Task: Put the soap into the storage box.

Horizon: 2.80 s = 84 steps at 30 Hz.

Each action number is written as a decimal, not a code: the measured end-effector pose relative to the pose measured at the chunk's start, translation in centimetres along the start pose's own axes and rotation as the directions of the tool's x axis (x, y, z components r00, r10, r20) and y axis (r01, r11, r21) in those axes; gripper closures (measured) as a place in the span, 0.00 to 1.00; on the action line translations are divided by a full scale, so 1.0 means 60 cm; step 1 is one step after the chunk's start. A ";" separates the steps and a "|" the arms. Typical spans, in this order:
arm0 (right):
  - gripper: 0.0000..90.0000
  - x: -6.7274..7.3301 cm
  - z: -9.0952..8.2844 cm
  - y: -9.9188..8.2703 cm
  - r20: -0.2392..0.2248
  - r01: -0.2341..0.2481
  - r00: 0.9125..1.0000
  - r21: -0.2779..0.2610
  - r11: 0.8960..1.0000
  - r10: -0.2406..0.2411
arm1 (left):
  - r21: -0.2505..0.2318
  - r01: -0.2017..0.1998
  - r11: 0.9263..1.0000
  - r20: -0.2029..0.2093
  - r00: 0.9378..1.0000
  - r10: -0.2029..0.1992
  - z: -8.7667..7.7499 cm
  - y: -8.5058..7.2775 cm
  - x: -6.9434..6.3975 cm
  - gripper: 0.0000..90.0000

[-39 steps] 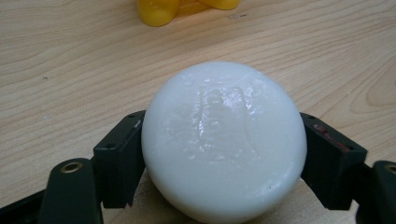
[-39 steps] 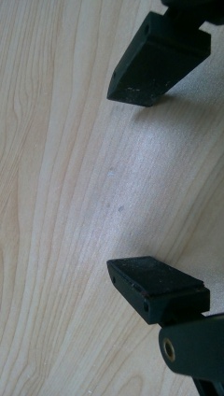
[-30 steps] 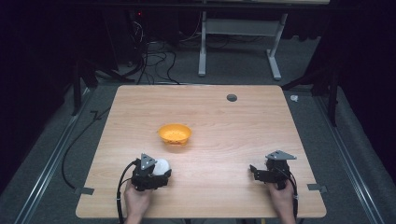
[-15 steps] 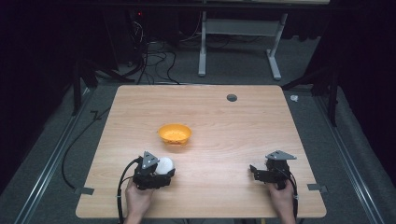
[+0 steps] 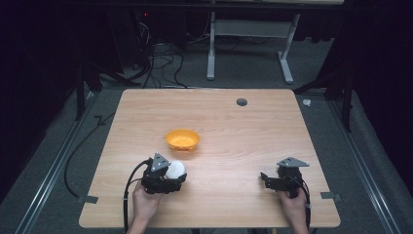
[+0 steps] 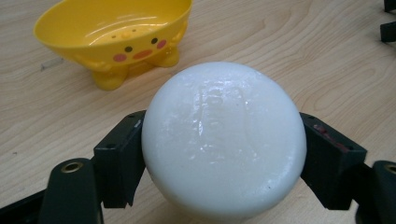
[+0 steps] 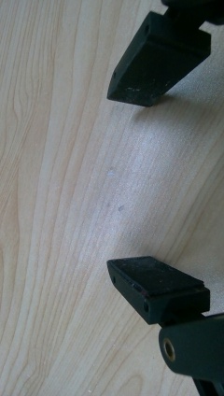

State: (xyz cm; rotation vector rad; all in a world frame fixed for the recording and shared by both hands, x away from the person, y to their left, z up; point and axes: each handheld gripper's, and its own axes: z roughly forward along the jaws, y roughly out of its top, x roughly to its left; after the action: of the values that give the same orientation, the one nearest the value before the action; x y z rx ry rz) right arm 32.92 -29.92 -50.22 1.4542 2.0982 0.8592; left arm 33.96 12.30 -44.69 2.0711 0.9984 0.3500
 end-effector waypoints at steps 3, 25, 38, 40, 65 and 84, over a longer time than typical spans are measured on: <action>0.19 0.000 0.000 0.000 -0.001 0.003 1.000 -0.001 1.000 -0.003 | 0.002 -0.017 1.000 0.001 1.000 0.017 0.000 0.010 -0.002 0.27; 0.19 -0.001 0.000 0.000 -0.004 0.007 1.000 -0.002 1.000 -0.007 | -0.008 0.014 1.000 0.046 0.999 -0.014 0.002 0.052 0.020 0.27; 0.19 -0.001 0.000 0.000 -0.003 0.006 1.000 -0.002 1.000 -0.006 | -0.013 0.019 1.000 0.029 0.999 -0.019 0.001 0.076 0.034 0.27; 0.19 -0.001 0.000 0.000 -0.003 0.006 1.000 -0.002 1.000 -0.006 | -0.012 0.018 1.000 0.024 1.000 -0.017 0.001 0.081 0.035 0.27; 0.19 -0.001 0.000 0.000 -0.004 0.009 1.000 -0.003 1.000 -0.009 | -0.001 0.062 0.998 -0.002 0.998 -0.062 0.024 0.113 0.066 0.27; 0.19 -0.001 0.000 0.000 -0.003 0.002 1.000 -0.001 1.000 -0.002 | 0.043 0.055 0.998 -0.060 0.997 -0.052 0.061 0.131 0.082 0.27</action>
State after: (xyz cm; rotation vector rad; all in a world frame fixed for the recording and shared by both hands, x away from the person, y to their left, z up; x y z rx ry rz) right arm 32.92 -29.96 -50.23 1.4503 2.1006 0.8623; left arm 43.31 11.09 -41.53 2.0799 1.1040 0.3657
